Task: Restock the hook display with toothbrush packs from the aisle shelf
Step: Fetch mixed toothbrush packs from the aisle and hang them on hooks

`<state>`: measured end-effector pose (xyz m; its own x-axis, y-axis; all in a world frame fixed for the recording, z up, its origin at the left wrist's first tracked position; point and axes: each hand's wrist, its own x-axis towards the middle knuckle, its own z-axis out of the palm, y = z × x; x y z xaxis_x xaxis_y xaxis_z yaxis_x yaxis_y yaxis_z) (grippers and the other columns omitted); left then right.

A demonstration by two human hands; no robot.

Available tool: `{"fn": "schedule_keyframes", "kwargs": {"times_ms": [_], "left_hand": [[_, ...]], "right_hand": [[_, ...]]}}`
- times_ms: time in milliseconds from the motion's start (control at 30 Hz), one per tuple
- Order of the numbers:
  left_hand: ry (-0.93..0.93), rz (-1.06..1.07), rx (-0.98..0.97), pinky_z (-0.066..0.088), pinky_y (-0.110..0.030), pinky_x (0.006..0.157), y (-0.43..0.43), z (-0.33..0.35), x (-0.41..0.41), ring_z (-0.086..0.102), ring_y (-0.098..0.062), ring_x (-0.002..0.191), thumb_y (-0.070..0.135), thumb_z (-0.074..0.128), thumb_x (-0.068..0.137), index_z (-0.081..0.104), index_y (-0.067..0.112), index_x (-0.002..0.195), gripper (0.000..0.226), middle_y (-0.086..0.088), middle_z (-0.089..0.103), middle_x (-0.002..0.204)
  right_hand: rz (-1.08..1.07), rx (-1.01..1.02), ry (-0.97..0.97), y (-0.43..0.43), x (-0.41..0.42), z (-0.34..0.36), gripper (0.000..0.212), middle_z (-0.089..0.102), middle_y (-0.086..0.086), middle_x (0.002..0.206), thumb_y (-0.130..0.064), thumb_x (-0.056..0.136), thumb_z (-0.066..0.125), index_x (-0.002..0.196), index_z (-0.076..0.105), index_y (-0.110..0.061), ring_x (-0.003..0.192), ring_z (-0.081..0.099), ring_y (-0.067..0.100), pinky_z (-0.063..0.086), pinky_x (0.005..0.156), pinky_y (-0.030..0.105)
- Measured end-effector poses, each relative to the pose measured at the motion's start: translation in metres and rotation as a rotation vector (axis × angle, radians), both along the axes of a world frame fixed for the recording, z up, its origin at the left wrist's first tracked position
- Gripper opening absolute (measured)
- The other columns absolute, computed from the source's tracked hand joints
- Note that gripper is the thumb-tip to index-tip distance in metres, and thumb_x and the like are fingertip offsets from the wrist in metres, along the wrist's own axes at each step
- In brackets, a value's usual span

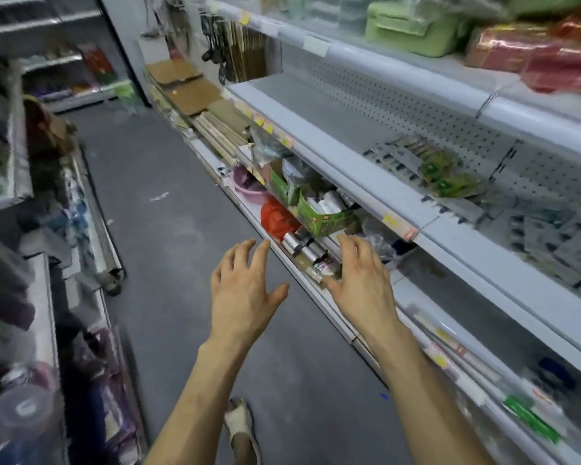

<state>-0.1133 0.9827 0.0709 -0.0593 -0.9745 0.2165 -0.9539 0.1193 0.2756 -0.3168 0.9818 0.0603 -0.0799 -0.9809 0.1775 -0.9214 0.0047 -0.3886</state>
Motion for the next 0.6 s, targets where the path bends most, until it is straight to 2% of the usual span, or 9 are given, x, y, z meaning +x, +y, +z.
{"fn": "schedule_keyframes", "kwargs": {"times_ms": [133,267,467,600], "left_hand": [[-0.015,-0.179,0.041,0.047,-0.054,0.105,-0.098,-0.007,0.018,0.04,-0.031,0.142,0.057,0.072,0.084,0.038,0.029,0.155,0.084,-0.002,0.044,0.154],[0.003,-0.349,0.016,0.048,-0.057,0.103,-0.178,0.004,0.017,0.041,-0.031,0.14,0.052,0.073,0.084,0.042,0.026,0.152,0.079,-0.002,0.045,0.152],[-0.039,-0.574,-0.031,0.048,-0.055,0.101,-0.272,0.007,-0.025,0.044,-0.031,0.137,0.056,0.072,0.084,0.044,0.026,0.151,0.079,-0.004,0.049,0.149],[-0.03,-0.671,-0.024,0.048,-0.057,0.102,-0.317,-0.003,-0.068,0.044,-0.031,0.138,0.06,0.073,0.085,0.046,0.025,0.15,0.079,-0.004,0.048,0.15]], "right_hand": [[-0.157,-0.01,-0.032,-0.067,0.026,-0.005,0.076,0.042,0.008,0.153,-0.037,0.091,0.076,0.153,0.037,-0.018,0.14,0.045,0.031,0.044,0.111,0.051],[-0.301,-0.015,-0.052,-0.107,0.035,0.004,0.078,0.04,0.008,0.153,-0.03,0.088,0.075,0.155,0.036,-0.017,0.14,0.043,0.031,0.043,0.112,0.052],[-0.535,0.007,-0.044,-0.144,0.013,0.007,0.077,0.044,0.009,0.15,-0.027,0.086,0.076,0.152,0.039,-0.016,0.138,0.044,0.033,0.045,0.109,0.052],[-0.632,0.009,-0.054,-0.17,-0.014,0.0,0.076,0.04,0.008,0.154,-0.026,0.089,0.074,0.155,0.036,-0.018,0.142,0.041,0.031,0.041,0.114,0.051]]}}
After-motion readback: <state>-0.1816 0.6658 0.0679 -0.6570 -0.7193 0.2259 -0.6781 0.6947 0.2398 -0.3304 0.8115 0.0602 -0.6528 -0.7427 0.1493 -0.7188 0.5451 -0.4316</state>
